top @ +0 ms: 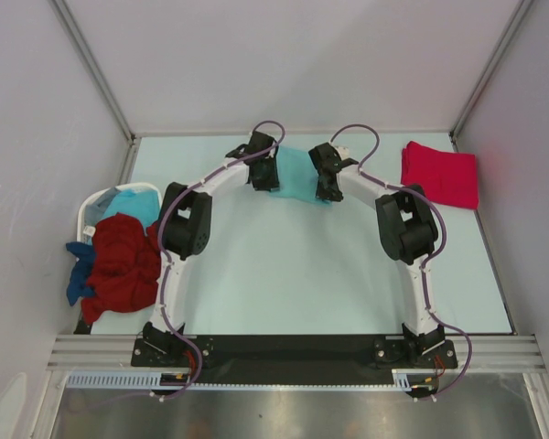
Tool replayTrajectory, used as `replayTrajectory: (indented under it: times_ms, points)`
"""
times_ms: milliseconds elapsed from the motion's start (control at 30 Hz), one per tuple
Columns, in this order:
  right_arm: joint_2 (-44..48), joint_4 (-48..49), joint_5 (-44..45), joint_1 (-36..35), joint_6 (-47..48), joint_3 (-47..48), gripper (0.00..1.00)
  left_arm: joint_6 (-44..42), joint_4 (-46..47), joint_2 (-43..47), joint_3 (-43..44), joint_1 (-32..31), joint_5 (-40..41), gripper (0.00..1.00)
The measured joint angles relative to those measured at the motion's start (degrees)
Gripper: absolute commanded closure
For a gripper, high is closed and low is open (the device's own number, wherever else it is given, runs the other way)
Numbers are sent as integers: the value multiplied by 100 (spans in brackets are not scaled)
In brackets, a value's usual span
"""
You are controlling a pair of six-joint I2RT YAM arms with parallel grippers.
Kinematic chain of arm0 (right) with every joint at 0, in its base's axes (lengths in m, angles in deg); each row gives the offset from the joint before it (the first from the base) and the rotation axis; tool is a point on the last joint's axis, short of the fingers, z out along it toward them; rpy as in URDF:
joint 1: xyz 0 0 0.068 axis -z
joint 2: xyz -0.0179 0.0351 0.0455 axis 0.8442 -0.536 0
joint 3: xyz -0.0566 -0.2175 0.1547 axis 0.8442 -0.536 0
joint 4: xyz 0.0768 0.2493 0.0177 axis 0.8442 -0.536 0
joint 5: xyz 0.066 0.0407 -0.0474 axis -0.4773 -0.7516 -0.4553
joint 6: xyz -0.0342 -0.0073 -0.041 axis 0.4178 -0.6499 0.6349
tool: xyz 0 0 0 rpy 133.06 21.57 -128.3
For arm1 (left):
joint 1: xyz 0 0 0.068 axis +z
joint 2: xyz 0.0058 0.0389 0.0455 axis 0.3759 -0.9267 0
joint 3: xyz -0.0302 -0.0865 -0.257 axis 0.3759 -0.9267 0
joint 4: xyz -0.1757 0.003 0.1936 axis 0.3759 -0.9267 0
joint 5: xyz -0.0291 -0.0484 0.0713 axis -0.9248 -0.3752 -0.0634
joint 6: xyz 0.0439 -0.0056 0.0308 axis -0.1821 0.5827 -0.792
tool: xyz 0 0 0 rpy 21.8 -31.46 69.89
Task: Fold and stack the t-shirts
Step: Smooth out wrinkles on the folded tshirt
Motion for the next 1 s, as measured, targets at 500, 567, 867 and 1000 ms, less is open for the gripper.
replayTrajectory:
  times_ms: [500,567,867,1000]
  points:
    - [0,20,-20,-9,-2,-11,100,57,118,50,-396,0,0,100]
    - [2,24,-20,-13,-2,-15,100,55,131,122,-481,0,2,100]
    - [286,236,83,-109,-9,-503,100,57,245,470,-1088,0,2,100]
    - [592,238,111,-160,-37,-949,100,76,284,796,-1582,-24,7,100]
